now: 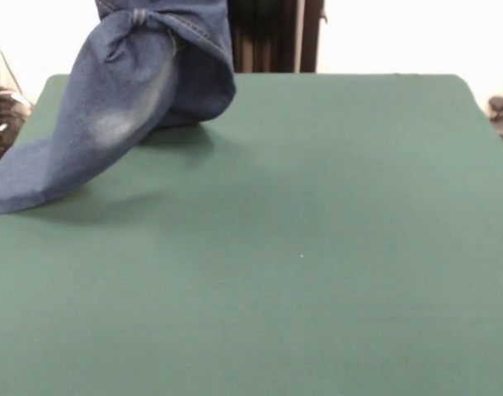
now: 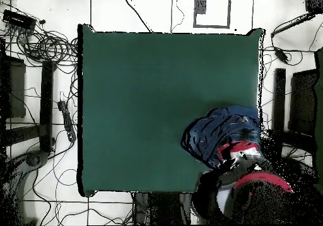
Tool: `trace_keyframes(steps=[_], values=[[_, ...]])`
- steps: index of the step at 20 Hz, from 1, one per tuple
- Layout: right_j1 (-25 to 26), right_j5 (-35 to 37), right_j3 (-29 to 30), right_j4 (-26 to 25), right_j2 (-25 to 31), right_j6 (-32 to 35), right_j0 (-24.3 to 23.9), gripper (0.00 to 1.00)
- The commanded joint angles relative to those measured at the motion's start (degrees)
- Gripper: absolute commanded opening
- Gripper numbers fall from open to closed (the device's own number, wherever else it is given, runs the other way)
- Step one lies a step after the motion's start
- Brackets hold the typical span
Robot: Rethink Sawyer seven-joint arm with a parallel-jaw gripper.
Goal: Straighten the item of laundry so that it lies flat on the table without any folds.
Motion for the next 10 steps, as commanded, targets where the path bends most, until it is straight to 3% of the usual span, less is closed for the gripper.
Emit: trace_keyframes(steps=[1, 6, 10], values=[[5.08, 5.01, -2.97, -1.83, 0.56, 16.0, 3.93, 0.0], [7.12, 6.32, -5.56, 0.25, -0.16, 20.66, 5.87, 0.0], [10.35, 9.05, -8.95, 3.23, -1.52, 29.8, 8.6, 0.0]])
